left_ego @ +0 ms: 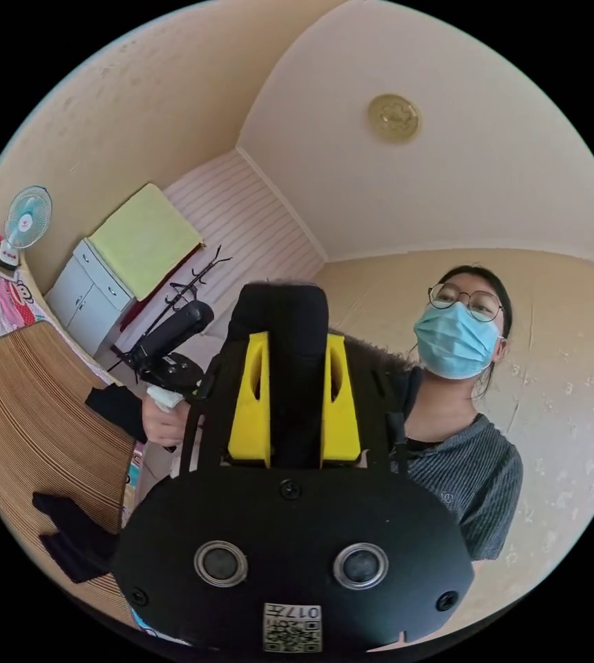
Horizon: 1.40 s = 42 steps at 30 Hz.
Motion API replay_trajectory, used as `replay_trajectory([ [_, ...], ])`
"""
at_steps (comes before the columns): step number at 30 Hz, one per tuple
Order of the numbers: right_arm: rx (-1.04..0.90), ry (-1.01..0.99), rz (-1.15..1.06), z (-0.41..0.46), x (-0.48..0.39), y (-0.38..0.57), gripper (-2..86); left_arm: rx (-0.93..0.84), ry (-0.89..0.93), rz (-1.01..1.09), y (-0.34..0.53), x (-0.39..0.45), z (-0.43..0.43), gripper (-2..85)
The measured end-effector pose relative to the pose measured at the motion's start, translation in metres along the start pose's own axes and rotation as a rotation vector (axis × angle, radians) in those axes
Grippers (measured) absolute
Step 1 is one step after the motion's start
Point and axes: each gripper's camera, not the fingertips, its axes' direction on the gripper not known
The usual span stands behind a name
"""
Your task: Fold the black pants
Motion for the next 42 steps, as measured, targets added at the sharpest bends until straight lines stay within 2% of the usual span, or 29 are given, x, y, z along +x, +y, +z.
replay_trajectory([
  [1, 0.049, 0.03, 0.054, 0.0, 0.005, 0.004, 9.9, 0.008, -0.021, 0.018, 0.002, 0.004, -0.003, 7.5],
  [3, 0.206, 0.125, 0.229, -0.015, 0.014, 0.014, 10.7, 0.141, -0.077, 0.121, 0.014, 0.024, -0.022, 5.8],
  [4, 0.341, 0.2, 0.338, -0.028, 0.014, 0.025, 11.3, 0.173, -0.072, 0.146, 0.017, 0.028, -0.028, 5.5],
  [6, 0.474, 0.447, 0.469, -0.035, -0.005, 0.038, 11.7, 0.295, -0.181, 0.137, 0.029, 0.038, -0.051, 4.8],
  [7, 0.52, 0.671, 0.546, -0.03, -0.026, 0.042, 11.6, 0.336, -0.227, 0.124, 0.032, 0.04, -0.058, 4.7],
  [8, 0.511, 0.873, 0.602, -0.017, -0.047, 0.039, 11.6, 0.409, -0.301, 0.099, 0.039, 0.043, -0.07, 4.5],
  [10, 0.453, 1.026, 0.617, 0.012, -0.069, 0.027, 11.6, 0.489, -0.37, 0.094, 0.047, 0.05, -0.083, 4.3],
  [12, 0.388, 1.03, 0.59, 0.047, -0.08, 0.011, 12.1, 0.559, -0.534, 0.156, 0.055, 0.076, -0.078, 4.3],
  [15, 0.302, 1.055, 0.555, 0.113, -0.078, -0.018, 16.7, 0.556, -0.723, 0.246, 0.054, 0.102, -0.049, 4.5],
  [18, 0.206, 1.182, 0.579, 0.17, -0.064, -0.047, 20.6, 0.526, -0.841, 0.298, 0.048, 0.112, -0.014, 4.6],
  [21, 0.081, 1.561, 0.715, 0.201, -0.05, -0.073, 19.4, 0.482, -0.941, 0.328, 0.042, 0.121, 0.015, 4.7],
  [23, 0.018, 1.915, 0.736, 0.208, -0.054, -0.083, 9.9, 0.446, -0.925, 0.347, 0.039, 0.125, 0.02, 4.7],
  [25, 0.055, 1.957, 0.668, 0.199, -0.07, -0.091, 6.0, 0.424, -0.888, 0.364, 0.039, 0.131, 0.015, 4.8],
  [29, 0.311, 1.978, 0.564, 0.154, -0.13, -0.126, 4.8, 0.307, -0.881, 0.403, 0.027, 0.156, -0.016, 5.0],
  [34, 0.394, 1.884, 0.343, 0.13, -0.173, -0.198, 4.5, 0.217, -0.794, 0.552, 0.007, 0.21, -0.056, 5.0],
  [37, 0.364, 1.784, 0.244, 0.12, -0.187, -0.246, 4.4, 0.273, -0.857, 0.618, -0.007, 0.253, -0.071, 5.1],
  [42, 0.272, 1.846, 0.184, 0.094, -0.191, -0.288, 4.5, 0.304, -0.934, 0.75, -0.019, 0.296, -0.082, 5.3],
])
